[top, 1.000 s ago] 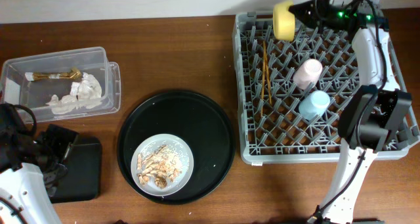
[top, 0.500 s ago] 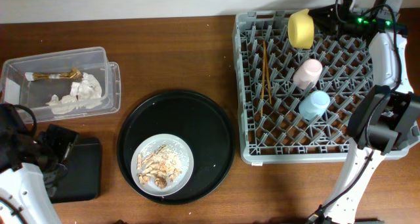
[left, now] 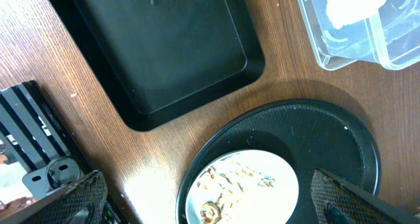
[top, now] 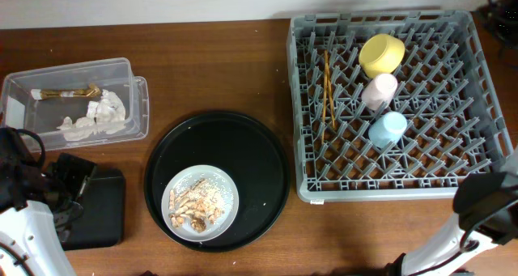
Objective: Sort waste into correct bins and load items into the dishwasher rack
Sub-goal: 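Adjust the yellow bowl in the rack with the right gripper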
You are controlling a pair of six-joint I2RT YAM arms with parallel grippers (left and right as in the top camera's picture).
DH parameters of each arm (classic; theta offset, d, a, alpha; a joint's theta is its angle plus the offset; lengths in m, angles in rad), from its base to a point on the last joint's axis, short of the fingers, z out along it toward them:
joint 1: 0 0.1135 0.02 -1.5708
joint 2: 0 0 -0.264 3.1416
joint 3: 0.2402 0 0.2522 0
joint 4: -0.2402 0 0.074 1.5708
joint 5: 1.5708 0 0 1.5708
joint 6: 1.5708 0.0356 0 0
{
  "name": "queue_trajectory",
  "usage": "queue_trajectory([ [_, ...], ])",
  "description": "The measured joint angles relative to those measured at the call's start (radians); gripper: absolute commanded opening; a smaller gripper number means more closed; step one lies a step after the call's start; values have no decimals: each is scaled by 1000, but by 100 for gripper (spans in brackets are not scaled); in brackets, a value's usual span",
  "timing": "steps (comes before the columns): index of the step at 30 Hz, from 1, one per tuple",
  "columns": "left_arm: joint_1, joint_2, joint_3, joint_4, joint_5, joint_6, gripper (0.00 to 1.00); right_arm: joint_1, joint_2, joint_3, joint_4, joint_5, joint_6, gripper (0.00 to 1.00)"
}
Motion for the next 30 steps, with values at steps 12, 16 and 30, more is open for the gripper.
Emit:
queue_trajectory([
  [12, 0, 0, 0, 0, 0, 0, 99, 418, 322, -6, -14, 527, -68, 4],
  [16, 0, 0, 0, 0, 0, 0, 99, 378, 342, -6, -29, 625, -64, 4],
  [30, 0, 0, 0, 0, 0, 0, 99, 303, 320, -5, 61, 253, -112, 4],
])
